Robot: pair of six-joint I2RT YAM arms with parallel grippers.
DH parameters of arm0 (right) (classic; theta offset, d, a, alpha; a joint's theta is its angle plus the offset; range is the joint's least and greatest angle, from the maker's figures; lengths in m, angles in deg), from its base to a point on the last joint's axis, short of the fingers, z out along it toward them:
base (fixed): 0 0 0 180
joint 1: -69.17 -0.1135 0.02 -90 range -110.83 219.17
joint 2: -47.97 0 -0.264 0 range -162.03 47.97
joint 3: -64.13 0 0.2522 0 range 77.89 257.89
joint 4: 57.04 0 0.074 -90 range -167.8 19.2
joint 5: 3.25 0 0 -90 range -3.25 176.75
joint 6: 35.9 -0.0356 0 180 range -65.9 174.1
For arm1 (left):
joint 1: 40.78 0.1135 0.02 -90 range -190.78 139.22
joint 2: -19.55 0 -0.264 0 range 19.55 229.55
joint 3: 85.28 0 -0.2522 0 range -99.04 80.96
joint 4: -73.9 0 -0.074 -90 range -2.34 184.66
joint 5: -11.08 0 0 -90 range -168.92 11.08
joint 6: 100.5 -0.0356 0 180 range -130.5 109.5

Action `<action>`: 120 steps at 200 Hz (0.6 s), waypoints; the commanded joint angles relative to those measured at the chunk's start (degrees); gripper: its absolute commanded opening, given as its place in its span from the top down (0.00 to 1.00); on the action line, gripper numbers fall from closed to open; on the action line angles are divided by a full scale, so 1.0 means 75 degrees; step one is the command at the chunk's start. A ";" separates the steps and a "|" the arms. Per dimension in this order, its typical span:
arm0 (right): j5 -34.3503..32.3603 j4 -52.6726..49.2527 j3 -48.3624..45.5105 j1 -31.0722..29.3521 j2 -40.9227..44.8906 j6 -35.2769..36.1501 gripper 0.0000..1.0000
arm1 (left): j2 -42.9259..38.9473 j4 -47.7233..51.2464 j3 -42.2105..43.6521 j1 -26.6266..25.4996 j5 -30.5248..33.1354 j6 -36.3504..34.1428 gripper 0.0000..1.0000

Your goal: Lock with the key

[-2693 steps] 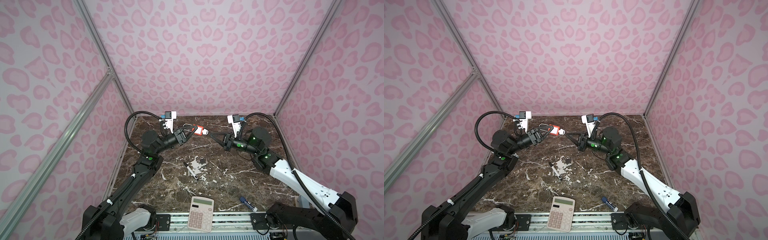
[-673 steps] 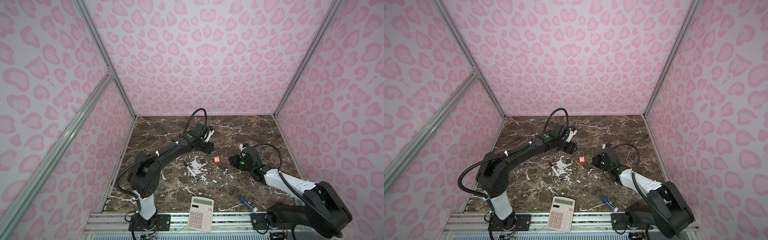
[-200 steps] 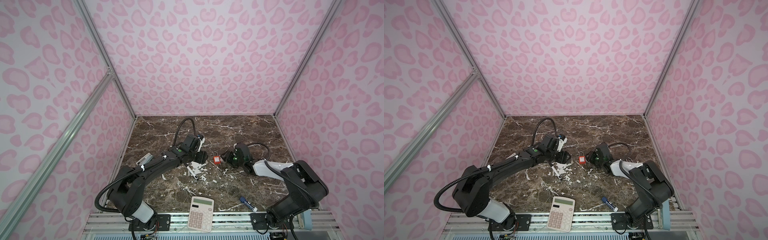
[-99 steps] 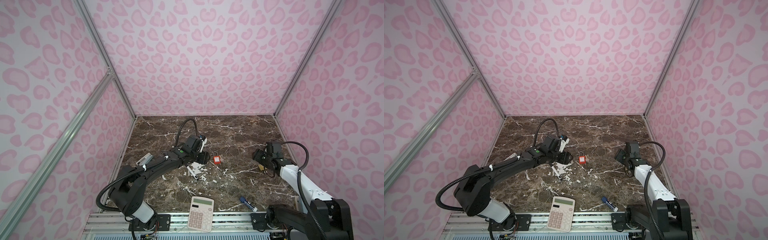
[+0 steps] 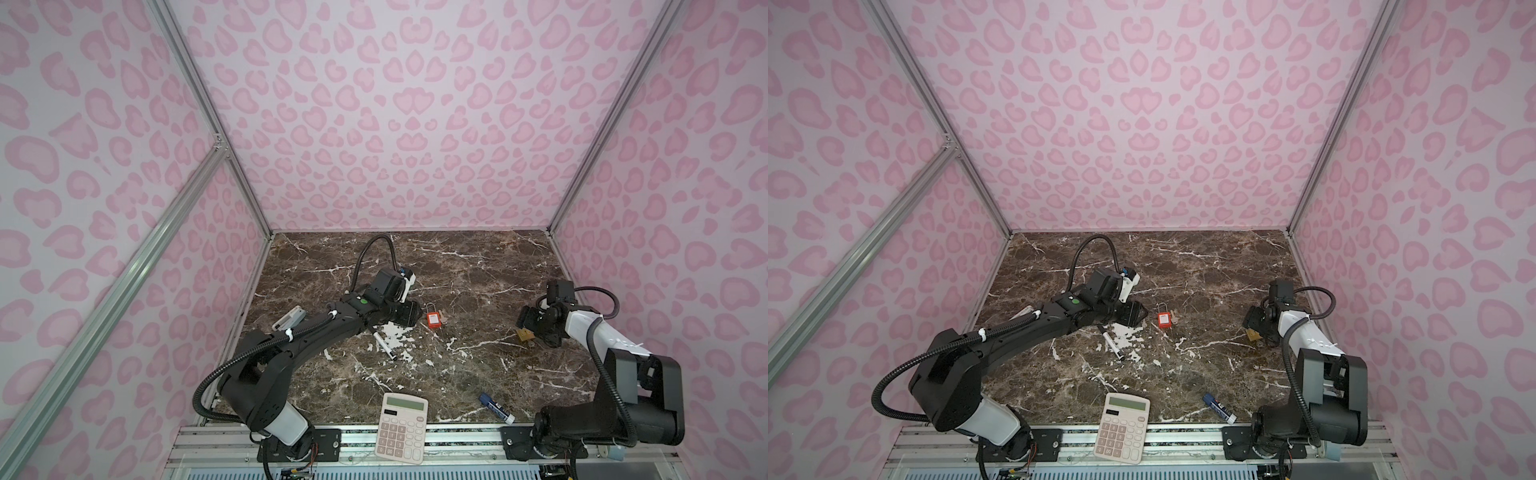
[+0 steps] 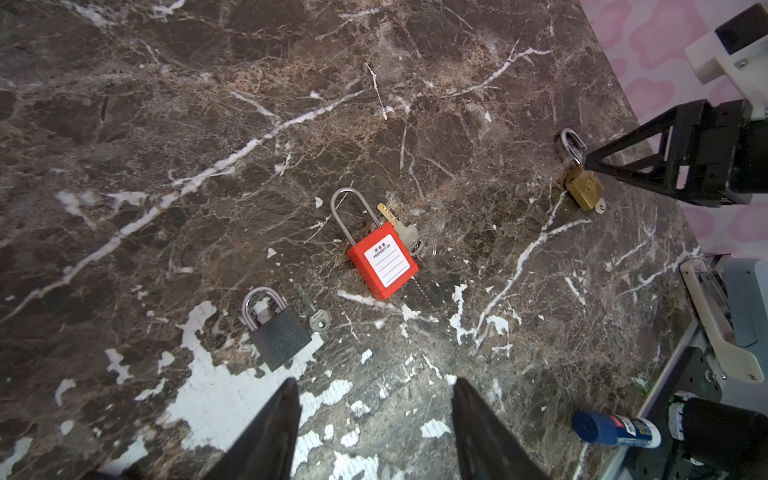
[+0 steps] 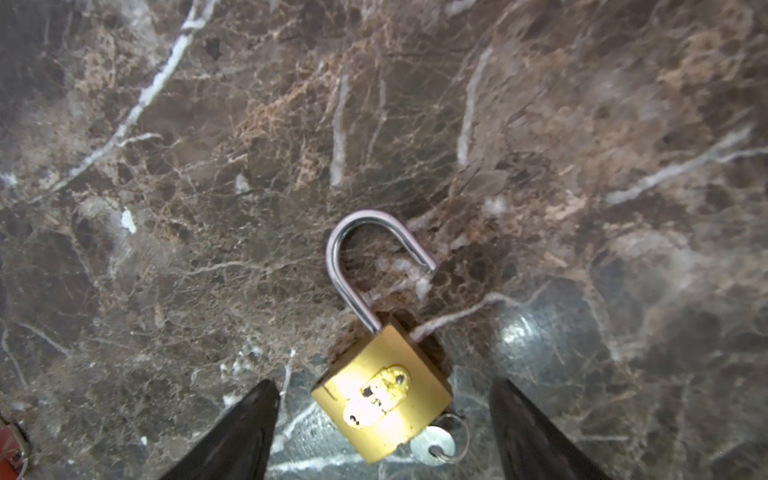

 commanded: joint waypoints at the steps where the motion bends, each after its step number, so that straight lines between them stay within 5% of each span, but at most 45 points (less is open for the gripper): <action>1: 0.0327 0.0002 0.0082 0.0005 -0.0220 0.0290 0.18 | -0.0094 -0.0139 0.0032 -0.0009 0.0015 0.0009 0.40; 59: 0.1467 -0.0107 0.0144 -0.0256 -0.0428 0.0292 0.18 | -0.0039 -0.0139 0.0003 -0.0009 -0.0024 0.0012 0.40; 120: -0.0015 -0.0520 0.0205 -0.0451 -0.0356 0.0666 0.20 | -0.0003 -0.0109 -0.0053 -0.0009 -0.0056 0.0002 0.40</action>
